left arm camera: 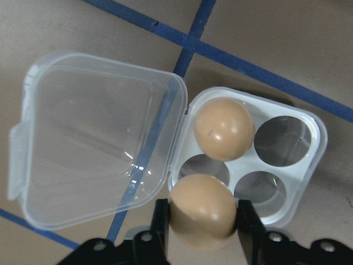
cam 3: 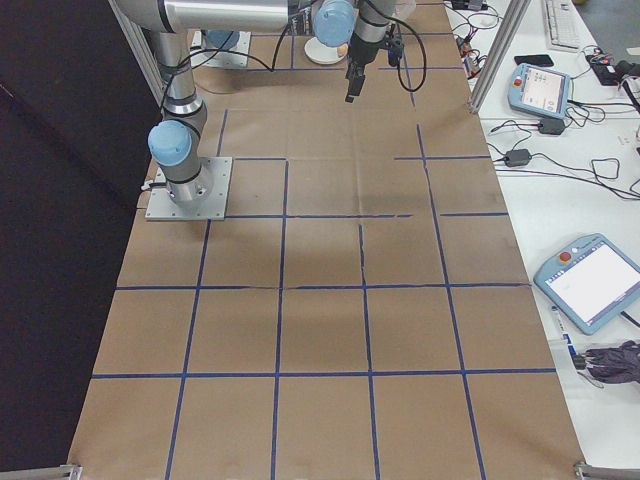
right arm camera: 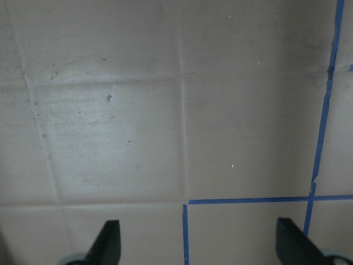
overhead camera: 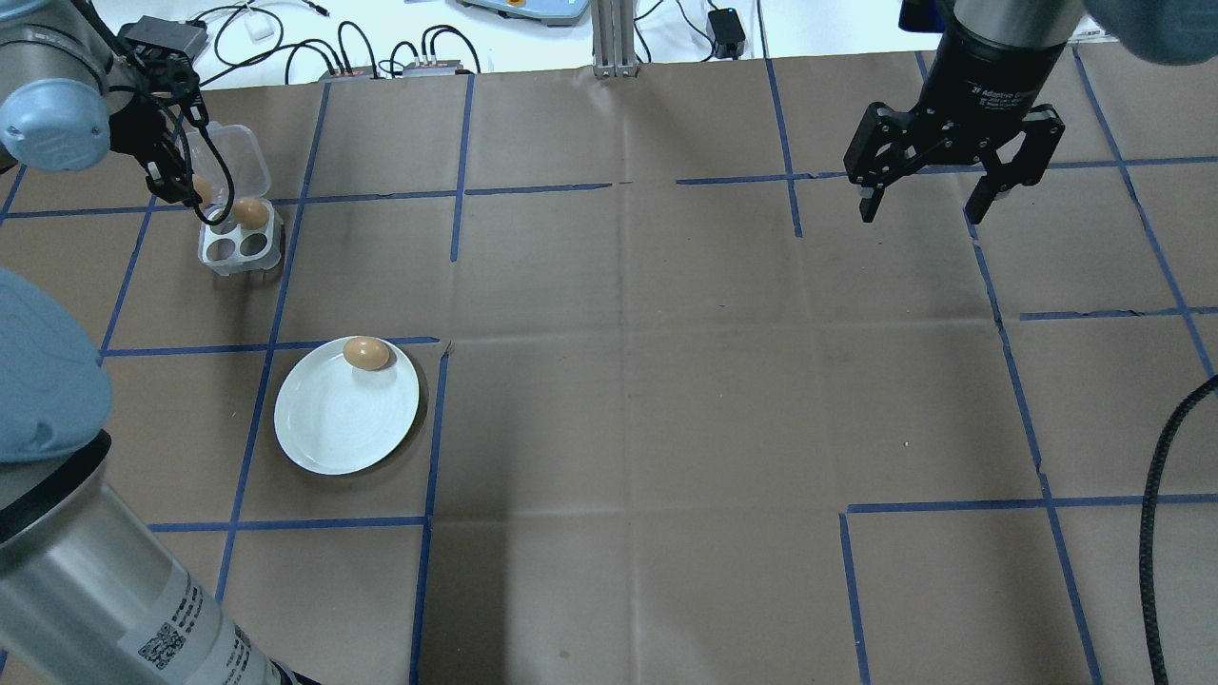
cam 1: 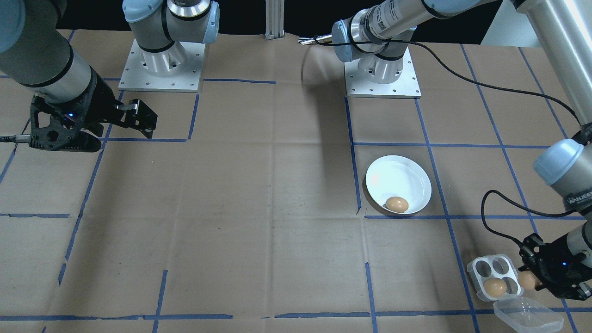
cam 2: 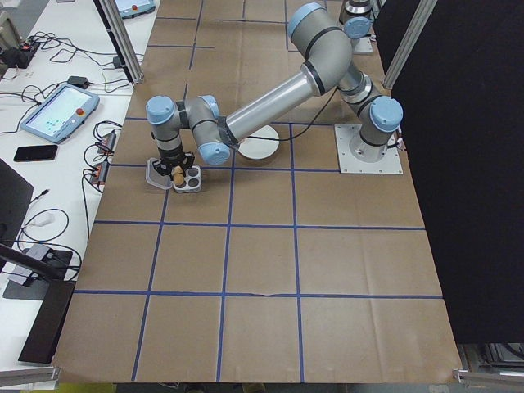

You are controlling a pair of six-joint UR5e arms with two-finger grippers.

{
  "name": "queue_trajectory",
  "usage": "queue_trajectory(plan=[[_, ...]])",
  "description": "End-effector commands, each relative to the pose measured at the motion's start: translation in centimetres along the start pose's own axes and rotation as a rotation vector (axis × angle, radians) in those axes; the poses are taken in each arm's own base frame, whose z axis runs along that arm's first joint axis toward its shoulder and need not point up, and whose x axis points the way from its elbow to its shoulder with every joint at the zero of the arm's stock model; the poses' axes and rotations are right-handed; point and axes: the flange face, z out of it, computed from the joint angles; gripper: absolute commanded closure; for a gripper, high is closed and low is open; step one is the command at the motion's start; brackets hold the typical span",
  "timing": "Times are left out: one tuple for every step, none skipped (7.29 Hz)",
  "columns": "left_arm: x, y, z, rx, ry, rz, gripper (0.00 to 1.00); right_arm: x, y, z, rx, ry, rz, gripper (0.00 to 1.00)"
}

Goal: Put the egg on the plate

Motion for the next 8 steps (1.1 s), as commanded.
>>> queue_trajectory(plan=[[6.6,-0.1,-3.1,-0.024,0.08,-0.366,0.7,0.0,0.0,0.0,0.001,0.001,0.0,0.0],[11.4,-1.0,-2.8,-0.044,0.118,-0.53,0.71,0.0,0.0,0.0,-0.001,-0.001,0.0,0.0],[16.8,-2.3,-2.8,-0.065,0.148,-0.67,0.72,0.0,0.0,0.0,0.001,-0.001,0.0,0.0],[21.7,-3.6,-1.9,-0.098,0.174,-0.776,0.73,0.0,0.0,0.0,0.001,0.001,0.0,0.0],[25.5,-4.0,-0.4,-0.133,0.203,-0.841,0.73,0.0,0.0,0.0,0.001,-0.001,0.0,0.0],[28.3,-4.1,1.7,-0.16,0.23,-0.899,0.74,0.0,0.0,0.0,0.001,0.001,0.0,0.0],[29.7,-4.3,4.4,-0.142,0.247,-0.918,0.74,0.0,0.0,0.0,0.001,-0.001,0.0,0.0],[30.6,-4.2,6.2,-0.116,0.226,-0.923,0.74,0.0,0.0,0.0,0.001,0.001,0.0,0.0]])
